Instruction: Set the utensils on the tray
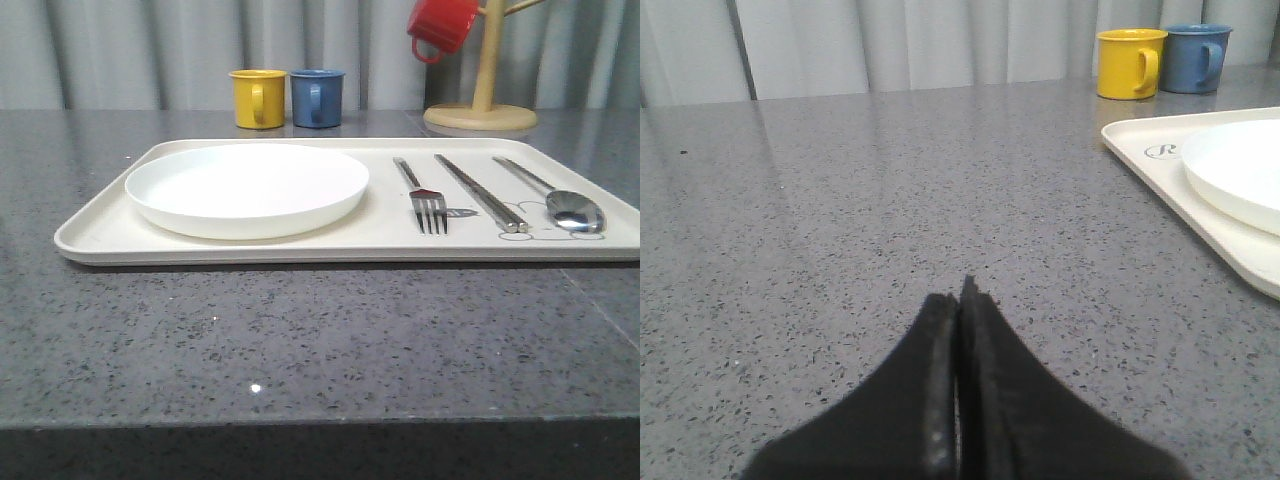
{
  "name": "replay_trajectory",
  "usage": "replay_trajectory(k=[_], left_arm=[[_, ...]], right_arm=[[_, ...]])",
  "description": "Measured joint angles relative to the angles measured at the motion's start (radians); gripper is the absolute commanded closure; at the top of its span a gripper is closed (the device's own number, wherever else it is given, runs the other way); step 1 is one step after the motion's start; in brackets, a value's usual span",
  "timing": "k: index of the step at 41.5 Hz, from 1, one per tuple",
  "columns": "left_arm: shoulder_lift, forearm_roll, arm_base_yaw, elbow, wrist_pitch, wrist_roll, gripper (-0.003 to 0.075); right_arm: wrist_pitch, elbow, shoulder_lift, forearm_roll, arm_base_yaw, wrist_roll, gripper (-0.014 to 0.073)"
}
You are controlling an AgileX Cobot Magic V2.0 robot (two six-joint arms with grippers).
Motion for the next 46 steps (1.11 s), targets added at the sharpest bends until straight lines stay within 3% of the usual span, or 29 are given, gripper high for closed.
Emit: replay_trajectory(k=[6, 17, 46], left_arm=[[0.000, 0.000, 0.000, 0.000, 0.000, 0.000, 0.0739], [0.000, 0.000, 0.000, 0.000, 0.000, 0.000, 0.0739], [0.000, 0.000, 0.000, 0.000, 0.000, 0.000, 0.0739]], right_arm=[[-0.019, 0.083, -0.045, 0.050, -0.069, -0.072, 0.0662], [-0.056, 0.172, -0.074, 0.088, -0.083, -0.120, 0.0662], [-0.072, 0.174, -0.074, 0.088, -0.083, -0.125, 0.0662]])
